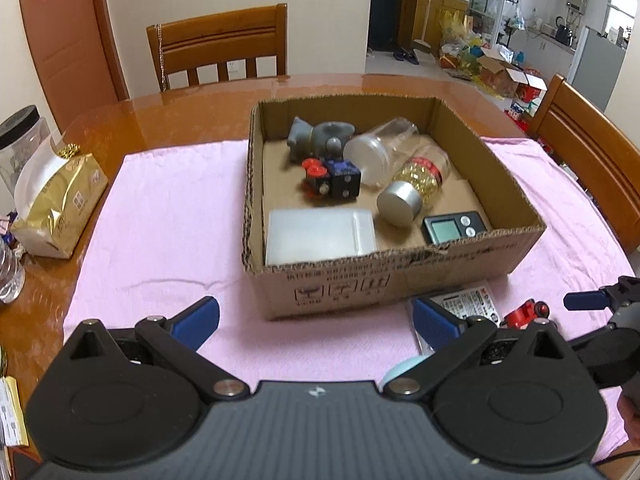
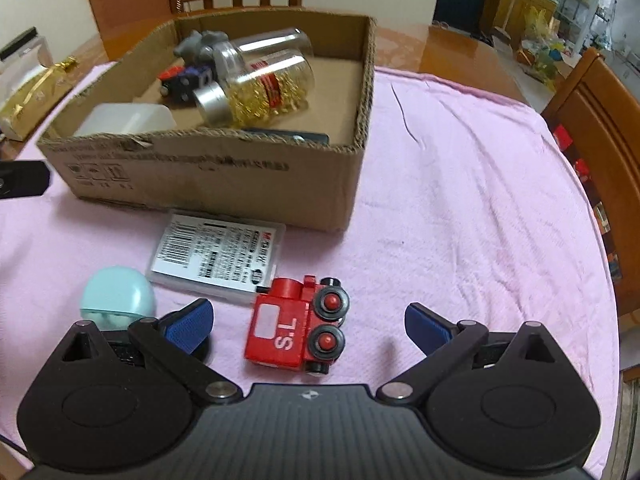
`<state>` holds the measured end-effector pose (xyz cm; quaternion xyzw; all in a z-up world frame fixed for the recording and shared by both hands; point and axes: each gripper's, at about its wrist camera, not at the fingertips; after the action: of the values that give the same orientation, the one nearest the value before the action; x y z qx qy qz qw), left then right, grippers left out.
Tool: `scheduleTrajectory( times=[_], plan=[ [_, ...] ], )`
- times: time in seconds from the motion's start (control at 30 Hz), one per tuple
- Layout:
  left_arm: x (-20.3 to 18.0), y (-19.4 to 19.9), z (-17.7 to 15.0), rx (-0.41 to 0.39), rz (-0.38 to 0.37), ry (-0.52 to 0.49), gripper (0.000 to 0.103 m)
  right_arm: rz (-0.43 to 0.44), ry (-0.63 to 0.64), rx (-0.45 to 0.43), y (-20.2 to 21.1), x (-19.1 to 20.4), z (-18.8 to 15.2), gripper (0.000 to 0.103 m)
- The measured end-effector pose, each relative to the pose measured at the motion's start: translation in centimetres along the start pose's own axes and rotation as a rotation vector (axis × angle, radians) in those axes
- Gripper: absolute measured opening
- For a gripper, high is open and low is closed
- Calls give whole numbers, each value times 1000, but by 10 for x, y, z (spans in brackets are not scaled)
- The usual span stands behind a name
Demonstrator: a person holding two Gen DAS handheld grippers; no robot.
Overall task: Organize rigid objects
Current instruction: 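Move both grippers back toward the light-blue egg case and red train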
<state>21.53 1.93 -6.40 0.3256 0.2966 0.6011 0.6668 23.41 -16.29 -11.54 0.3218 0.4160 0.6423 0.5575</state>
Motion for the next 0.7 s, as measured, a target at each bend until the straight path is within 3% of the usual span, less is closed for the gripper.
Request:
scheduleTrajectory(
  times=[0.4,0.7],
  plan=[
    [-14,-12,-12,44,-30,-29,102,-53,-10,46,-14,-19,-12,103],
    [-38,-30,-29,102,-85,-72,102,0,-1,48,-14,-40,-21,103]
  ],
)
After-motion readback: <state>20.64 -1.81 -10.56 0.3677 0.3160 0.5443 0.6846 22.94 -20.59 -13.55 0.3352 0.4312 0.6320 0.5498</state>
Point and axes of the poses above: each gripper's, at about its wrist camera, not at the fingertips, and y roughly against the way its jaws point, x to its left, z to its top, and after that the axes turned 1 degree about x, right-handed
